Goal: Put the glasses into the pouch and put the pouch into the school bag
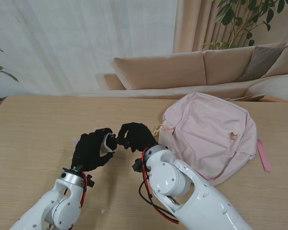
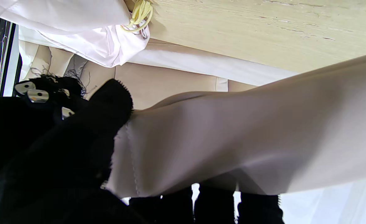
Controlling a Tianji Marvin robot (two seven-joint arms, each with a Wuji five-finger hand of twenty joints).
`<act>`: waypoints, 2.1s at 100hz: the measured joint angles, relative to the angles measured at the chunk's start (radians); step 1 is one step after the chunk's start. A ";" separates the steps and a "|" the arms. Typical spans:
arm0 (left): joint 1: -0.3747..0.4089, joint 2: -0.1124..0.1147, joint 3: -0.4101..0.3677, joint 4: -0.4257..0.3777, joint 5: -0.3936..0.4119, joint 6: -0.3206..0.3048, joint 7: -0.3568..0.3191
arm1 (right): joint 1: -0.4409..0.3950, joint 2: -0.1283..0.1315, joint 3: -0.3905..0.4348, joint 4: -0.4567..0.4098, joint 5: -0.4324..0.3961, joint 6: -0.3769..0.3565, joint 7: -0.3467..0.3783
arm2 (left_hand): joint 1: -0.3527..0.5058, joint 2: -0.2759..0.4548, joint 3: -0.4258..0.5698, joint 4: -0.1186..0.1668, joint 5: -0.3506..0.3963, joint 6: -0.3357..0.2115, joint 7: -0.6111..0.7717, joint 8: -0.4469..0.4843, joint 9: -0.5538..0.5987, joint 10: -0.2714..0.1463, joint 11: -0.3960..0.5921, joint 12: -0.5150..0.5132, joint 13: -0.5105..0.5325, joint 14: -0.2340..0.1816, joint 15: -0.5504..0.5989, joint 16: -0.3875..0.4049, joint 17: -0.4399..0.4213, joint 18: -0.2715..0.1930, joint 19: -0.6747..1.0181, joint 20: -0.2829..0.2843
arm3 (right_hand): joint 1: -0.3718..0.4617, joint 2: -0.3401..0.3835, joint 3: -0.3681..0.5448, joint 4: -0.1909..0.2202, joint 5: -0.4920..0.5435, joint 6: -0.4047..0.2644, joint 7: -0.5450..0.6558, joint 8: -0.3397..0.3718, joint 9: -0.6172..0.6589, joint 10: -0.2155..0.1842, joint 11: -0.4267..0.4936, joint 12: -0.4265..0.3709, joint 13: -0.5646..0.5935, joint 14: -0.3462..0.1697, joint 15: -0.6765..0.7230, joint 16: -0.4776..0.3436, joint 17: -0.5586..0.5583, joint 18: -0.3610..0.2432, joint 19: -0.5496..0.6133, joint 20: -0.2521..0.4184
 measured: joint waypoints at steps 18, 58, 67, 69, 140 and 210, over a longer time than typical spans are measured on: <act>-0.002 0.001 0.006 -0.001 0.001 0.000 -0.005 | 0.016 -0.001 -0.018 0.015 0.006 -0.002 0.010 | 0.000 0.000 0.000 0.000 0.000 0.000 -0.001 0.000 0.000 0.000 0.000 0.000 0.000 0.000 0.000 0.000 0.000 0.000 0.000 0.000 | 0.000 -0.001 0.012 0.000 0.000 0.026 0.011 0.039 0.000 -0.008 0.001 0.008 0.000 -0.007 0.003 0.000 0.003 0.000 0.000 0.000; -0.005 0.002 0.011 -0.001 0.002 0.000 -0.008 | 0.028 -0.003 -0.038 0.029 0.004 -0.006 0.012 | 0.000 0.000 0.000 0.000 0.000 0.011 -0.048 -0.028 -0.011 0.005 -0.002 -0.011 0.000 0.000 0.000 0.001 0.000 0.000 0.001 0.000 | 0.000 -0.002 0.026 0.000 -0.002 0.055 0.023 0.090 0.011 -0.009 0.031 0.025 0.000 -0.009 0.025 0.011 0.025 0.000 0.001 -0.010; -0.006 0.002 0.013 -0.001 0.002 0.000 -0.007 | 0.033 -0.004 -0.043 0.035 0.006 -0.009 0.011 | 0.000 0.000 0.000 0.000 0.000 0.020 -0.049 -0.030 -0.011 0.010 -0.002 -0.011 0.000 0.000 0.000 0.005 0.000 0.000 0.001 0.000 | 0.000 -0.003 0.028 0.000 -0.002 0.057 0.024 0.091 0.011 -0.007 0.041 0.027 0.000 -0.009 0.026 0.012 0.027 0.000 0.001 -0.010; -0.007 0.002 0.013 -0.001 0.002 0.000 -0.007 | 0.034 -0.005 -0.044 0.036 0.006 -0.010 0.011 | 0.000 0.000 0.000 0.000 0.000 0.021 -0.049 -0.030 -0.011 0.013 -0.002 -0.011 0.000 0.000 0.000 0.005 0.000 0.000 0.001 0.000 | 0.000 -0.004 0.028 0.000 -0.002 0.057 0.024 0.092 0.011 -0.006 0.042 0.028 0.000 -0.009 0.026 0.012 0.027 0.000 0.001 -0.010; -0.012 -0.001 0.004 0.009 -0.007 0.006 -0.004 | -0.016 0.003 0.007 -0.008 -0.042 -0.007 0.000 | -0.001 0.000 0.000 0.000 0.000 0.023 -0.062 -0.041 -0.011 0.014 -0.002 -0.011 0.000 0.000 0.000 0.013 0.000 0.000 0.001 0.000 | -0.002 -0.001 0.038 0.000 -0.066 0.047 -0.108 -0.124 0.009 -0.017 0.024 -0.004 0.000 -0.009 0.023 0.012 0.014 -0.004 0.002 -0.012; -0.015 0.000 0.006 0.012 -0.008 0.021 -0.008 | 0.005 0.004 -0.024 0.007 -0.035 -0.017 0.002 | -0.001 0.000 0.000 0.000 0.000 0.023 -0.062 -0.041 -0.011 0.014 -0.002 -0.011 0.000 0.000 0.000 0.013 0.000 0.000 0.001 0.000 | 0.033 0.049 -0.002 0.000 -0.024 -0.002 -0.050 -0.161 0.009 -0.013 0.014 0.009 0.000 -0.009 0.023 0.012 0.014 -0.004 0.003 -0.012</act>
